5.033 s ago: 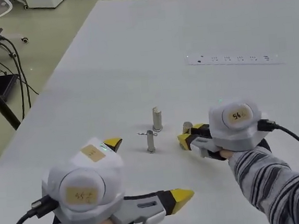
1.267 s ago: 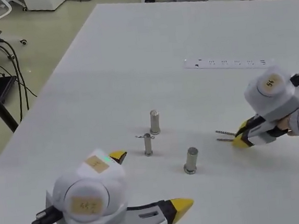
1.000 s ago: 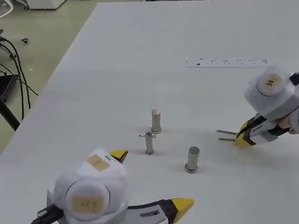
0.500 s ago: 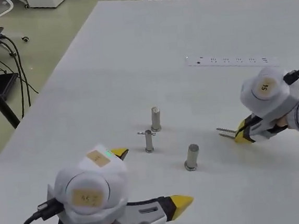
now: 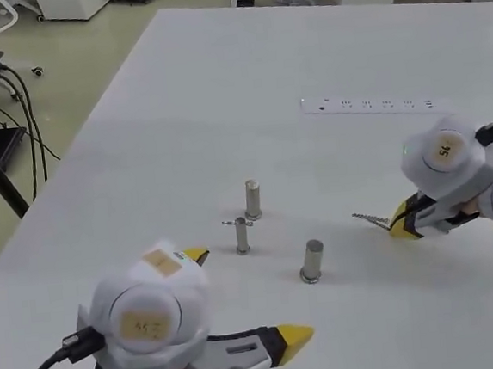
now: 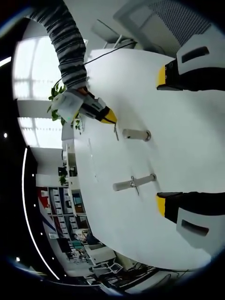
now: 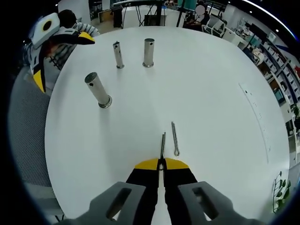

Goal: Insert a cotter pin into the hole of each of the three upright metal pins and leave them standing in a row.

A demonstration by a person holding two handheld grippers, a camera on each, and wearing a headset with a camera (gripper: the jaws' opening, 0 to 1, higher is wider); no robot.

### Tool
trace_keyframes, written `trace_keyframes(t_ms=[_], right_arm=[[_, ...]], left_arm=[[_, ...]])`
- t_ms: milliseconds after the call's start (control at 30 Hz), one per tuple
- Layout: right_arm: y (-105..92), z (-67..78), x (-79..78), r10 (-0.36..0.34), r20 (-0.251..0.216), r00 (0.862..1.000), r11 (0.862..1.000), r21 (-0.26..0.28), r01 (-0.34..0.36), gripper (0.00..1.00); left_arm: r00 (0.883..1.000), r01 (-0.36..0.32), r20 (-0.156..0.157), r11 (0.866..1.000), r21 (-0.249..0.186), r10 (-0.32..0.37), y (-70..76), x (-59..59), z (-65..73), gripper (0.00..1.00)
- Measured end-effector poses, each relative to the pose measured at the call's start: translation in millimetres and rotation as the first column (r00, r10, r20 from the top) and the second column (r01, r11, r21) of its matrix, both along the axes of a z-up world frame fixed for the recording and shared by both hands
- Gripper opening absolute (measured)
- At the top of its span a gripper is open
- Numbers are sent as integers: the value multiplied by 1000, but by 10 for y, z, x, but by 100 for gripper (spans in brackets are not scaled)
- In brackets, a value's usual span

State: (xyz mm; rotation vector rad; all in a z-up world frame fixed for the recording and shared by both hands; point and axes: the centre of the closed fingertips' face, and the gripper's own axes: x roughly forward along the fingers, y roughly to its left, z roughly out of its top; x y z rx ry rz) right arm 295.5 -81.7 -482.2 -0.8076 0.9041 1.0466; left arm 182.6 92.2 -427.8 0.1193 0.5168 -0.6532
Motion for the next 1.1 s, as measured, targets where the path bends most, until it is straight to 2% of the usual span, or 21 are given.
trace_keyframes(t_ms=[133,300,567,833,1033,1100], right_arm=[[-9,65,-76,-9,11,1000,1000,19,8,0],[12,135,-205,9,27,1000,999,36,-10,0],[129,232,-442,58,48,997,995,74,-62,0],[290,284,-688,144,76,987,982,110,-152,0],[424,309,-874,204,86,975,967,136,-215,0],[471,327,-925,224,98,970,961,143,-237,0]], left_arm=[[1000,6,-4,1000,-17,-6,-27,-14,15,86],[999,16,-33,1000,-23,-17,-47,-47,-5,82],[999,25,-41,998,-52,-27,-89,-40,58,74],[998,34,-46,996,-77,-37,-176,-26,107,66],[997,34,-69,993,-112,-41,-252,-14,127,58],[996,34,-78,993,-111,-42,-273,-16,123,55]])
